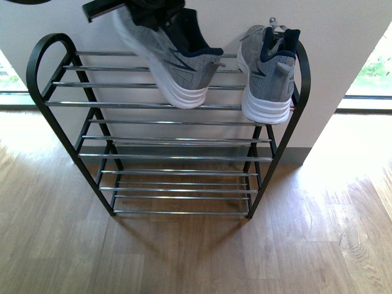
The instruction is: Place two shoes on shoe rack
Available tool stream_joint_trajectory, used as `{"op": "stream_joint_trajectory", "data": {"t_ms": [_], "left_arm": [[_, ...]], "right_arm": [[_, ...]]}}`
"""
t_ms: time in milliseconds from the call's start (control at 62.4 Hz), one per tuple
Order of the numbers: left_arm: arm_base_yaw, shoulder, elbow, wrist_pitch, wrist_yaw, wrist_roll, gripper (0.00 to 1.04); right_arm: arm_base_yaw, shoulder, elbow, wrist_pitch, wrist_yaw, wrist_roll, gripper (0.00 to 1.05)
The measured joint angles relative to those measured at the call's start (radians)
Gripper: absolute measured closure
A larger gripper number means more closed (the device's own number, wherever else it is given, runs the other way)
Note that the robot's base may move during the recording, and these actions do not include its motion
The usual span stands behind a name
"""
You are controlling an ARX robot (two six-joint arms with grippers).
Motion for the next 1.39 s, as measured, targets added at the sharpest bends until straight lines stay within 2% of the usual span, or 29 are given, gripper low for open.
{"op": "stream_joint_trajectory", "data": {"t_ms": [96, 240, 481, 753, 1057, 1394], "left_arm": [[-0.019, 0.024, 0.040, -0.037, 0.029, 0.071, 1.04], [-0.037, 0.028, 0.043, -0.042, 0.023, 0.142, 1.04], [-0.030, 0.073, 0.100, -0.039, 0.061, 0.020, 1.04], [-0.051, 0.113, 0.189, -0.051, 0.122, -0.037, 1.04], [-0.027, 0.089, 0.035, 0.054, 0.122, -0.195, 1.04], [-0.032, 0.089, 0.033, 0.059, 0.146, -0.172, 1.04]], "right_arm": [[0.000, 0.000, 0.000, 0.000, 0.000, 0.000, 0.09], [0.000, 0.000, 0.000, 0.000, 0.000, 0.000, 0.09], [0.000, 0.000, 0.000, 0.000, 0.000, 0.000, 0.09], [0.000, 0.000, 0.000, 0.000, 0.000, 0.000, 0.09], [0.000, 0.000, 0.000, 0.000, 0.000, 0.000, 0.09], [0.000, 0.000, 0.000, 0.000, 0.000, 0.000, 0.09]]}}
